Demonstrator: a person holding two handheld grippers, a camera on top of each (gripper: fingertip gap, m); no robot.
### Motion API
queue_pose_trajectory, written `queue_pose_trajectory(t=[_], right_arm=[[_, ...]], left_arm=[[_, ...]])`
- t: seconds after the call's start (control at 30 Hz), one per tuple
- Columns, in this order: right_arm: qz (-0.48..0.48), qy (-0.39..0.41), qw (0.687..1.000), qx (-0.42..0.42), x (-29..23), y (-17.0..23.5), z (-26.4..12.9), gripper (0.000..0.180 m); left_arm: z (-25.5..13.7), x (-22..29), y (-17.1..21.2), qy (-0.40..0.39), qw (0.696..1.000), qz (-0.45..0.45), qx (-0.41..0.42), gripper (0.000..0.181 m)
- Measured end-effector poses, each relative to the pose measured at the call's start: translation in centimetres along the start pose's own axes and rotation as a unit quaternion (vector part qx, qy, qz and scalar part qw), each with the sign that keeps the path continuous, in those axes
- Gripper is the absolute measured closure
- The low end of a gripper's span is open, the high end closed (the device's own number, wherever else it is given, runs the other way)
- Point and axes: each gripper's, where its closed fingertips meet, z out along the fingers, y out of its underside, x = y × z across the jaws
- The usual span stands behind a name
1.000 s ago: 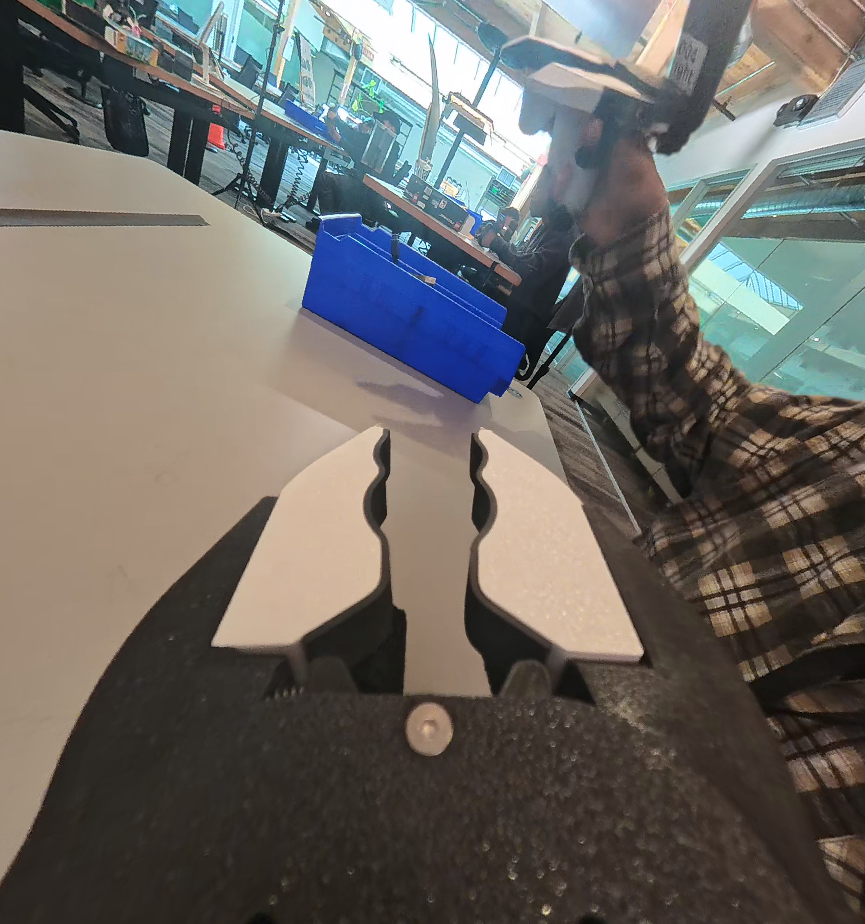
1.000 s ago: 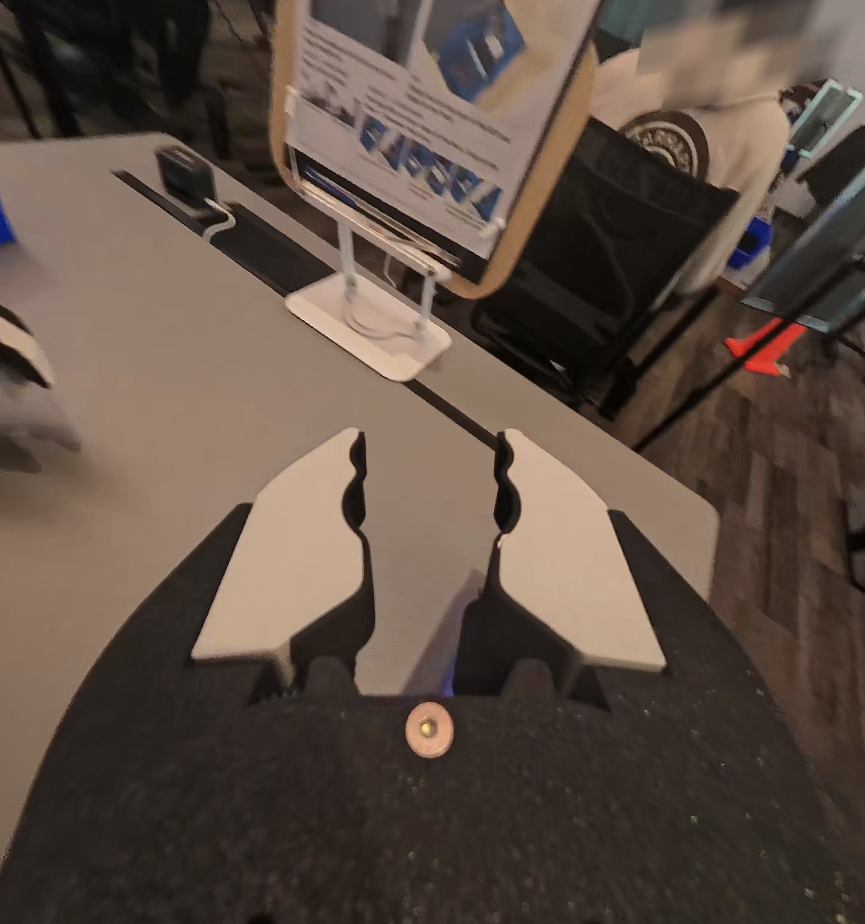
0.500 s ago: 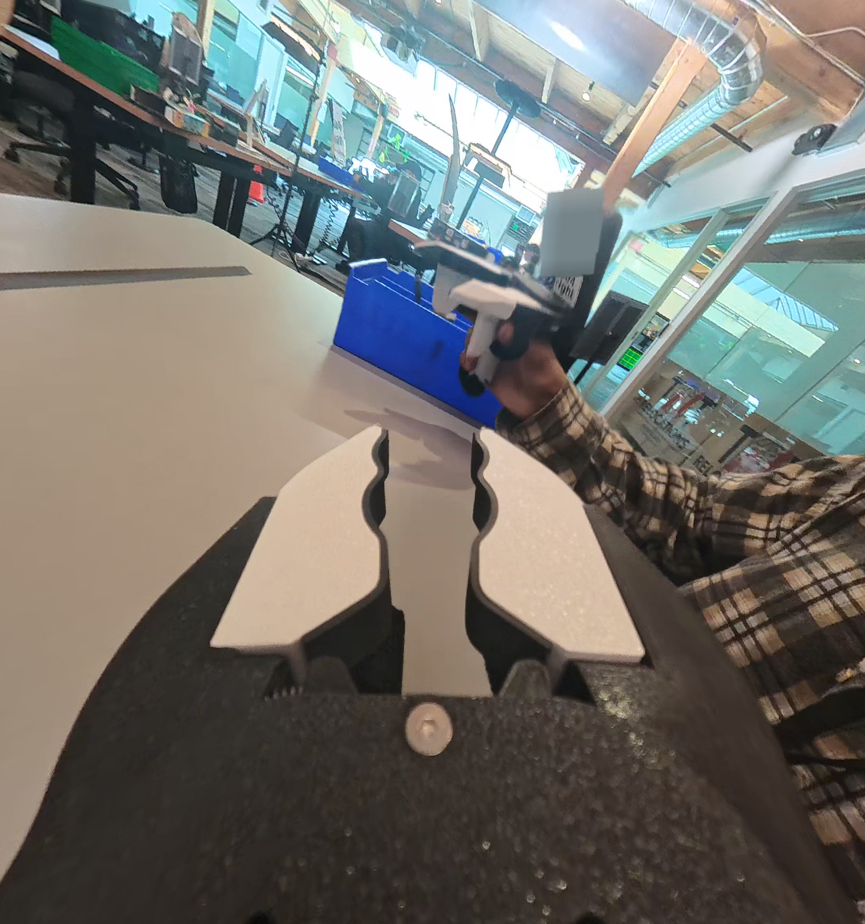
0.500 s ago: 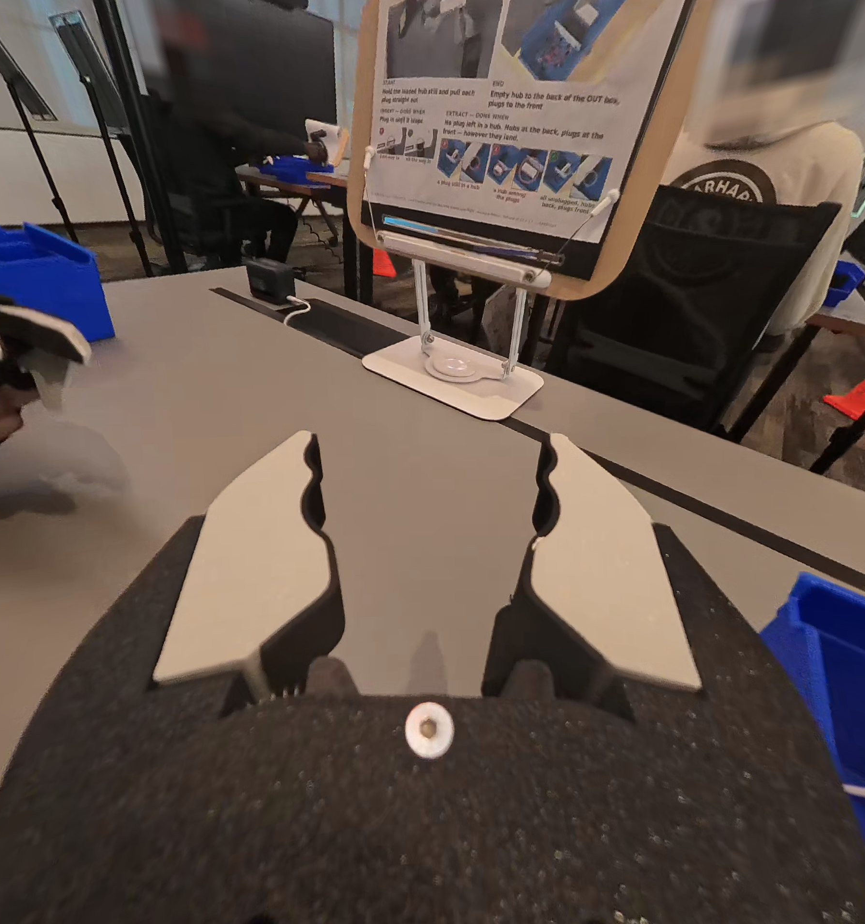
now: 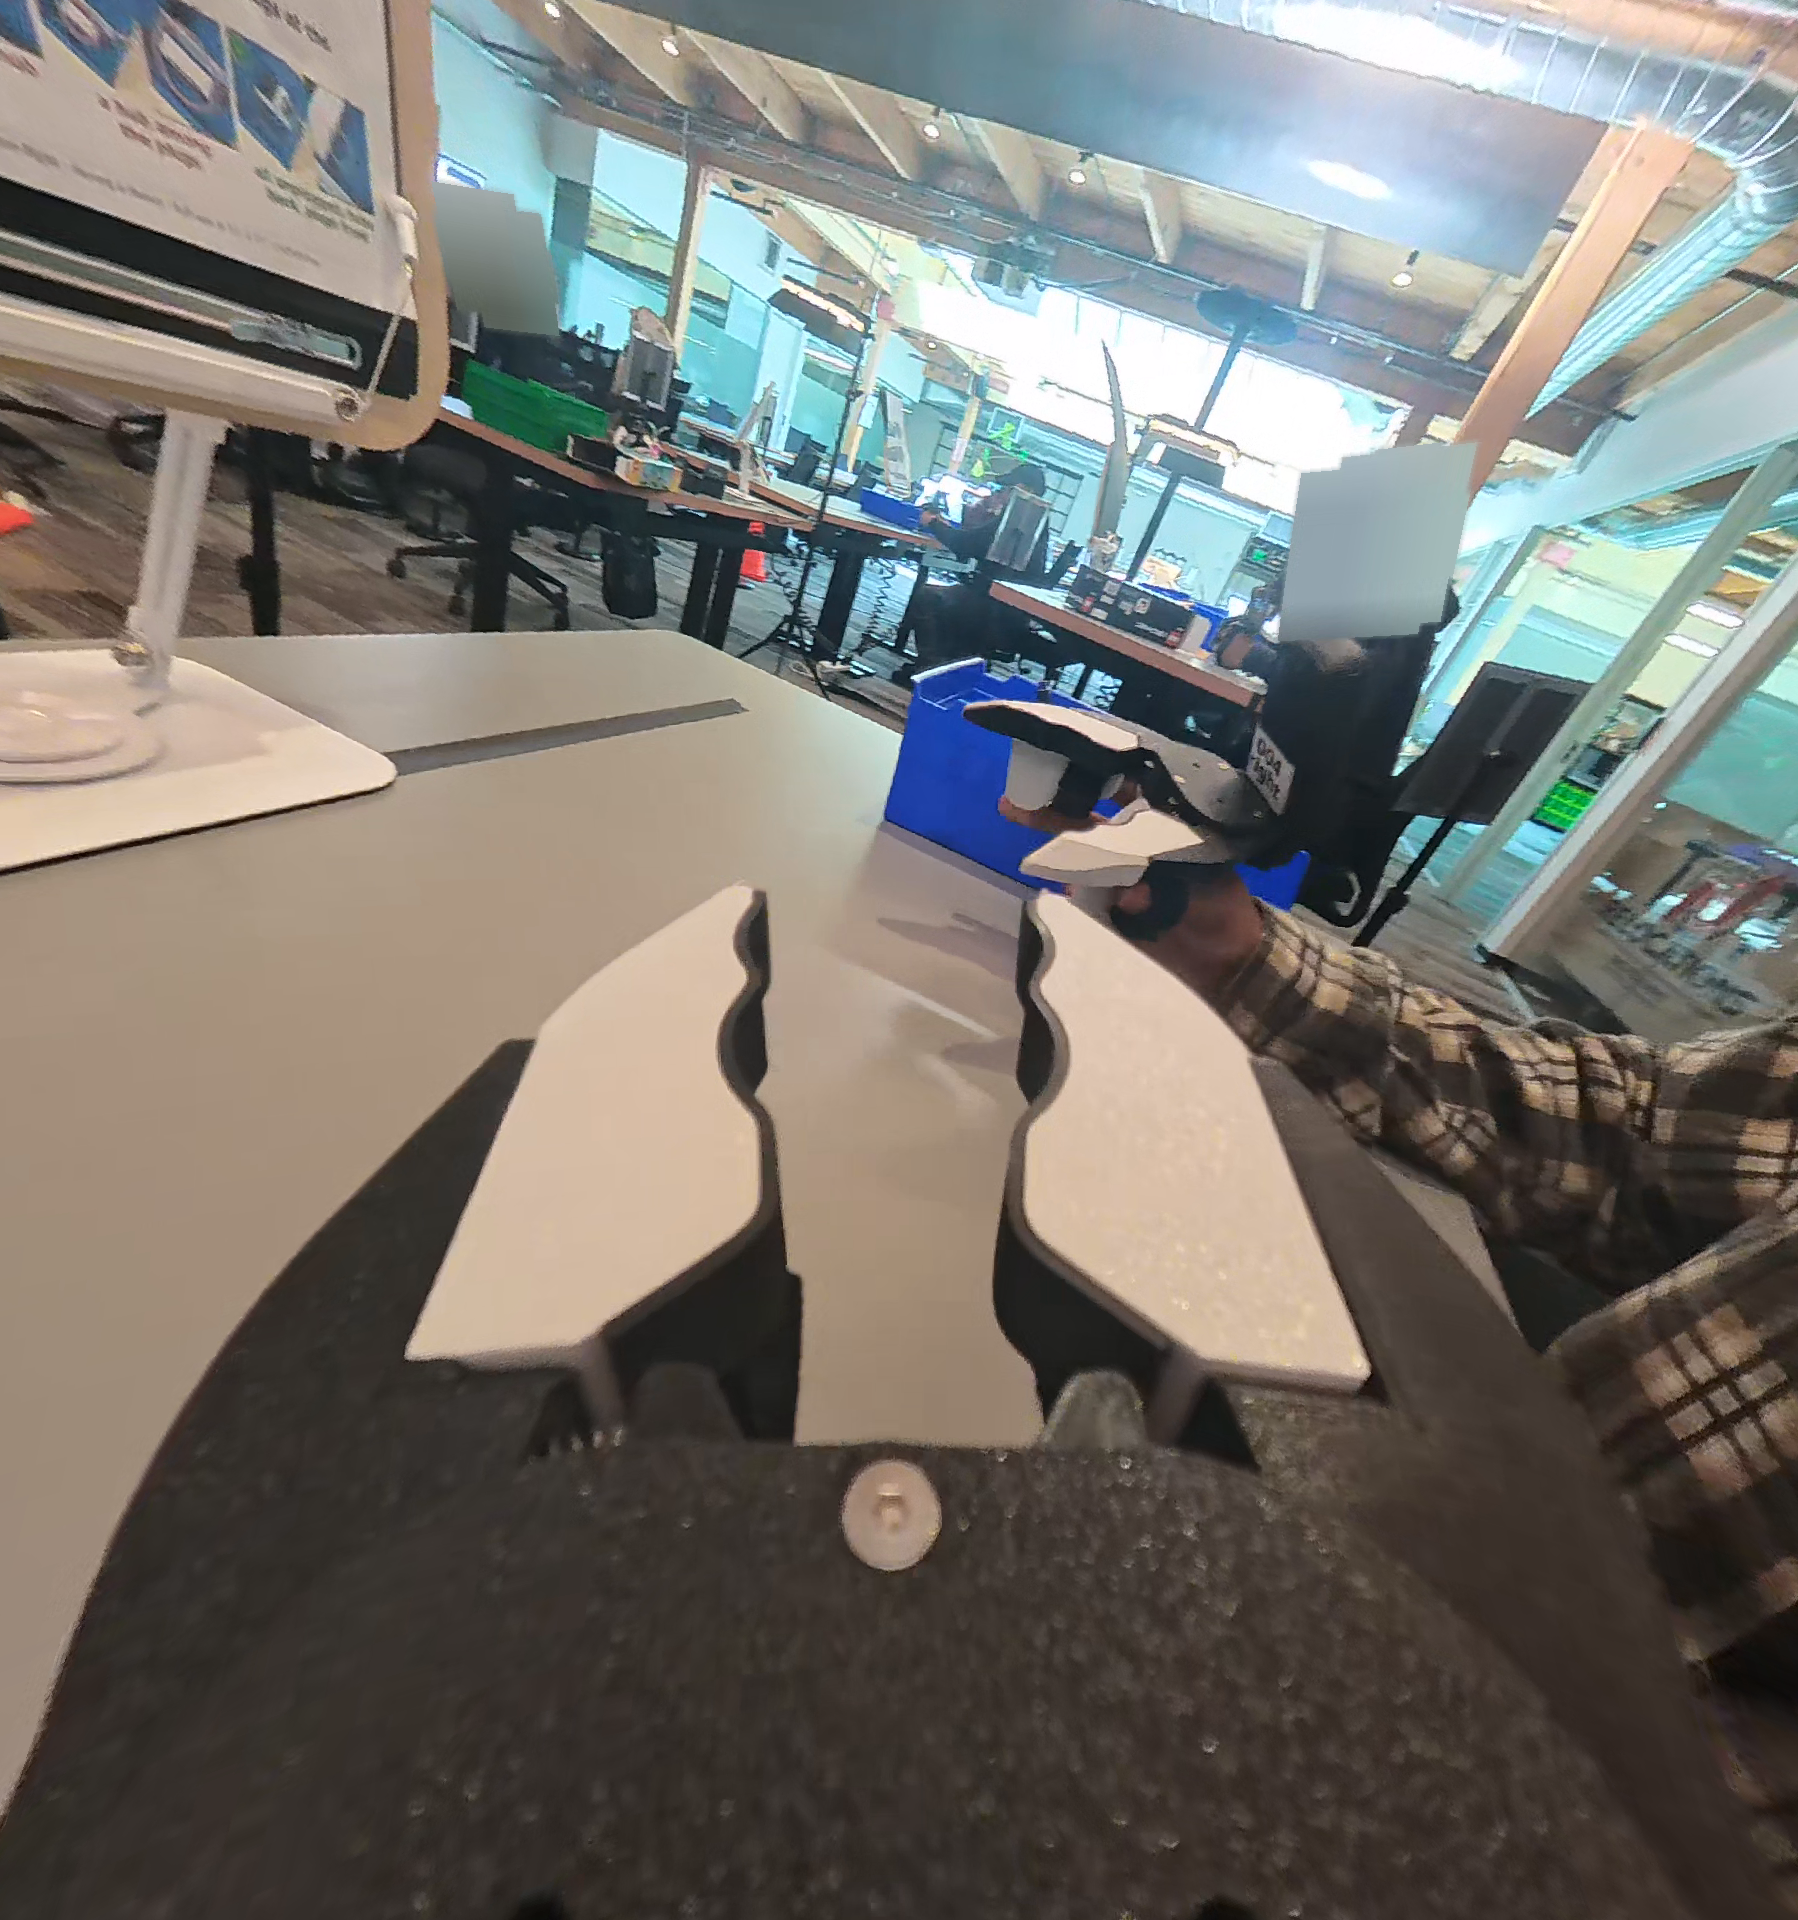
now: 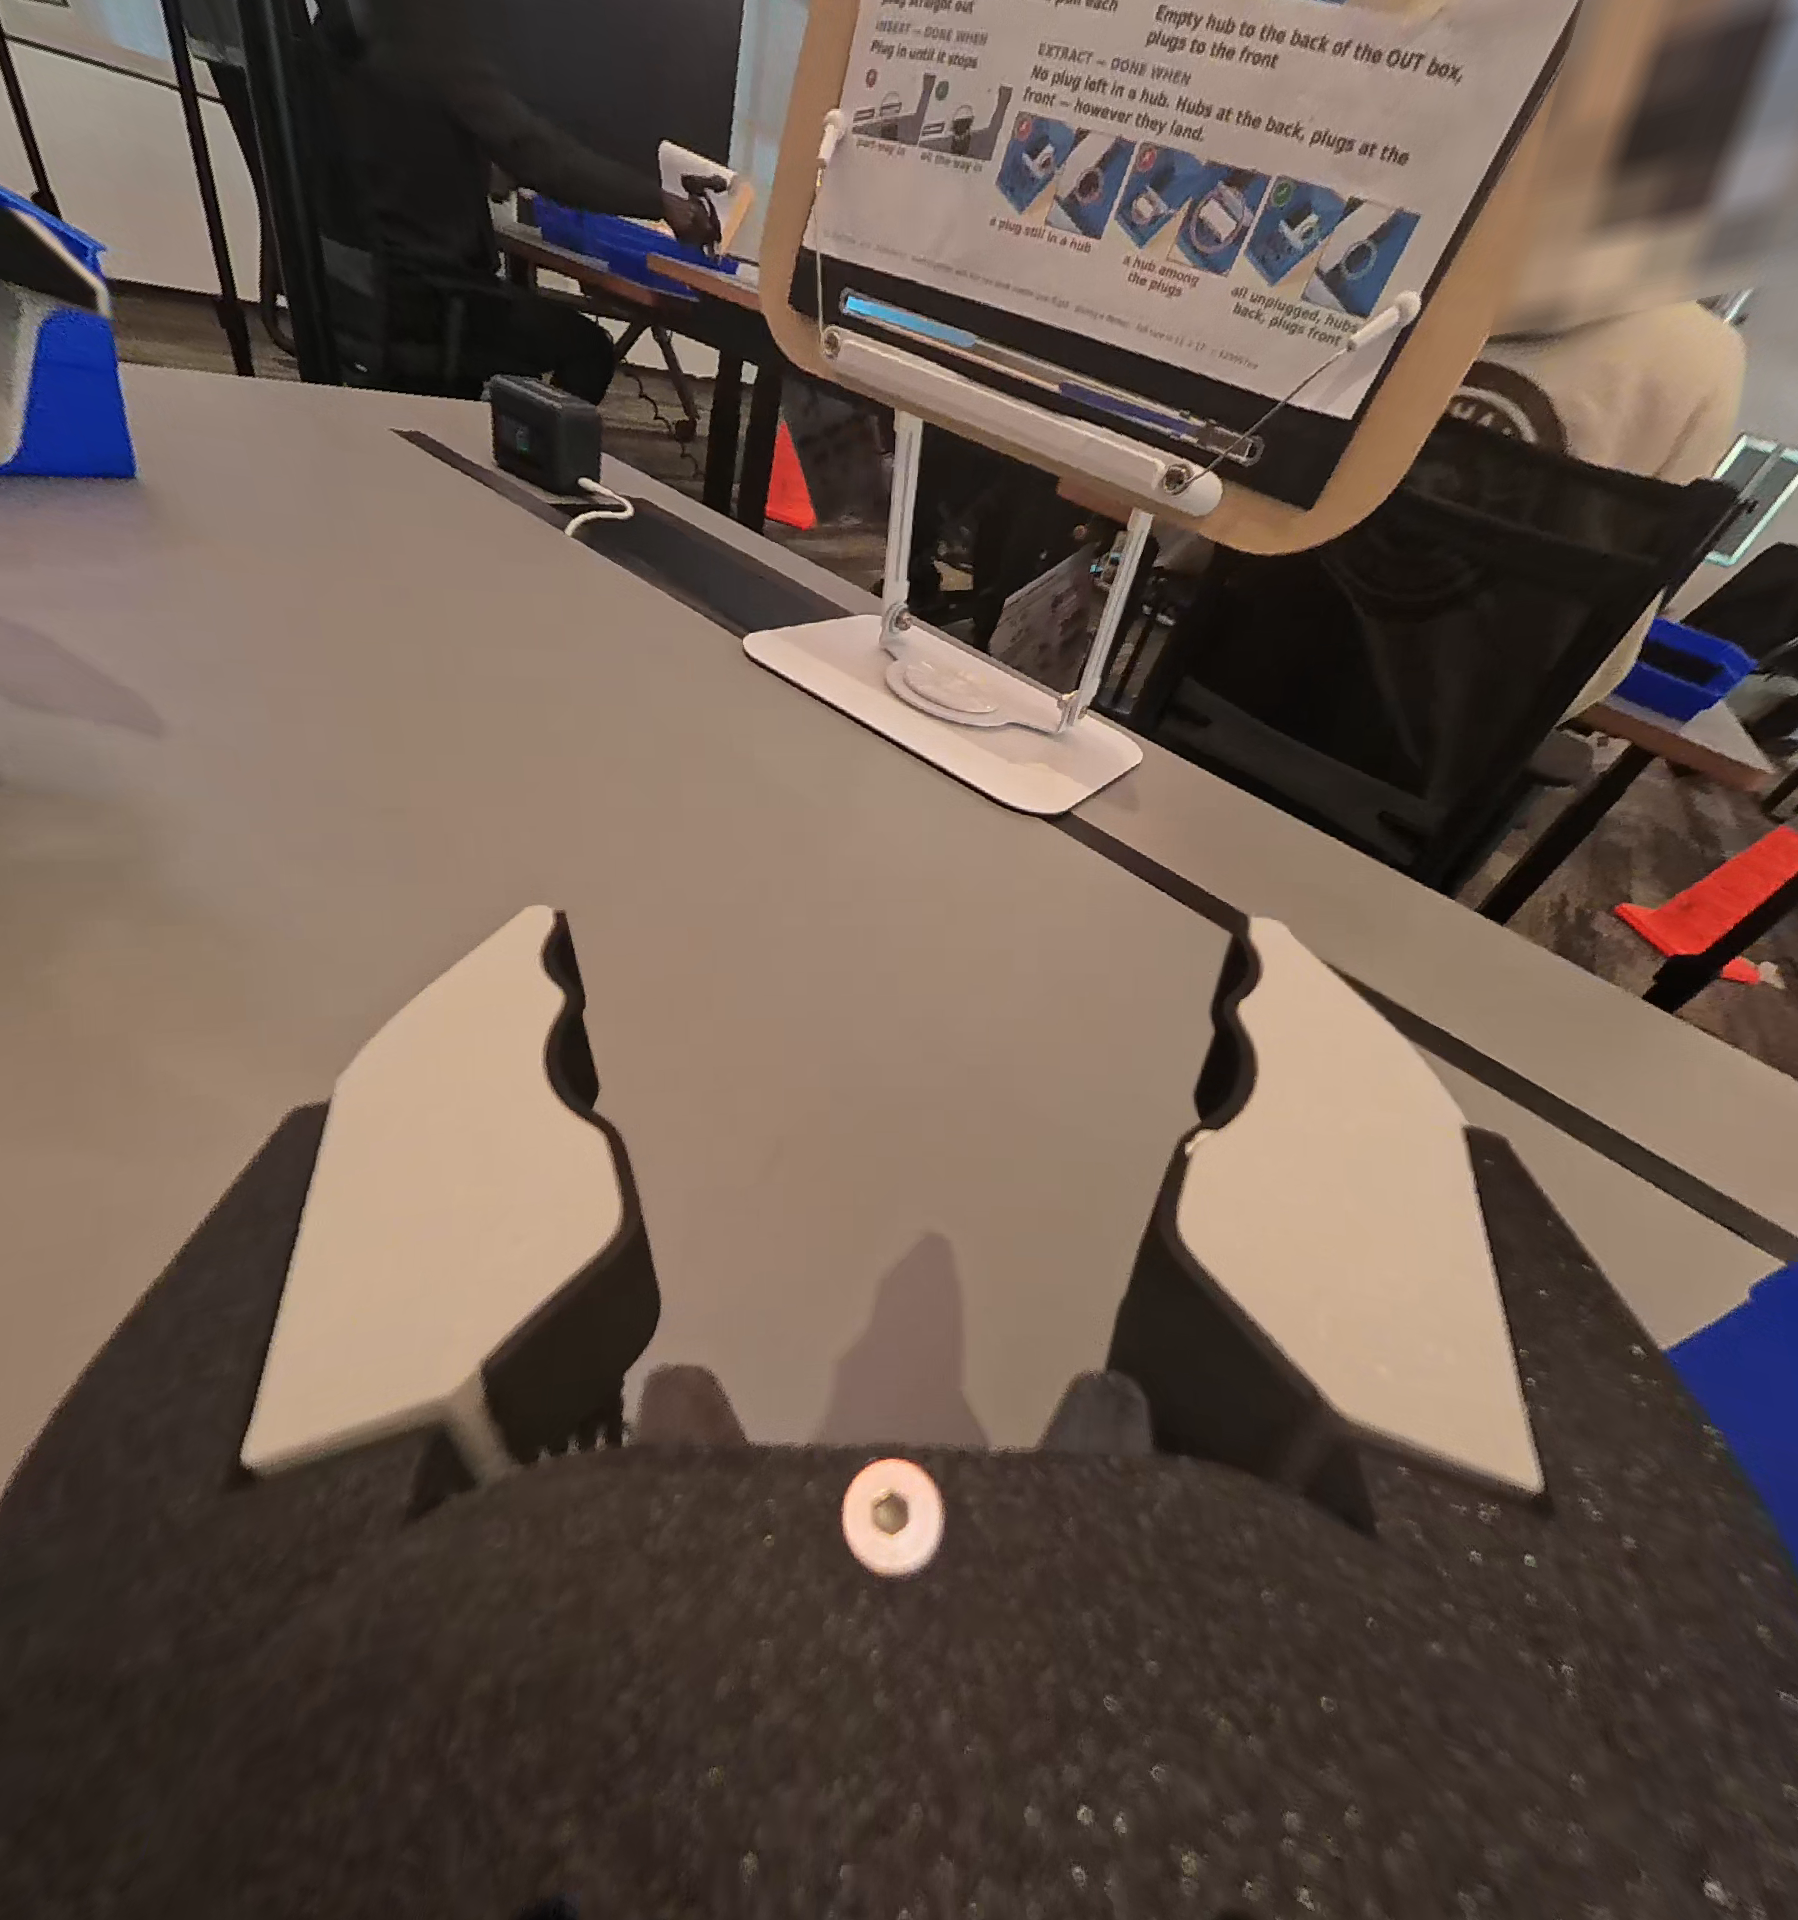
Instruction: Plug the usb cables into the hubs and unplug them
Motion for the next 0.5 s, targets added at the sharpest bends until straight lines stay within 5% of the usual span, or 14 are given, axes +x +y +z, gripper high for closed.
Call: queue_pose_trajectory(t=[0.5], right_arm=[[-0.012,0.014,1.0,0.0,-1.1,0.2,0.1,0.064]], left_arm=[[-0.4,-1.6,0.3,-0.051,0.996,0.066,-0.004,0.126]])
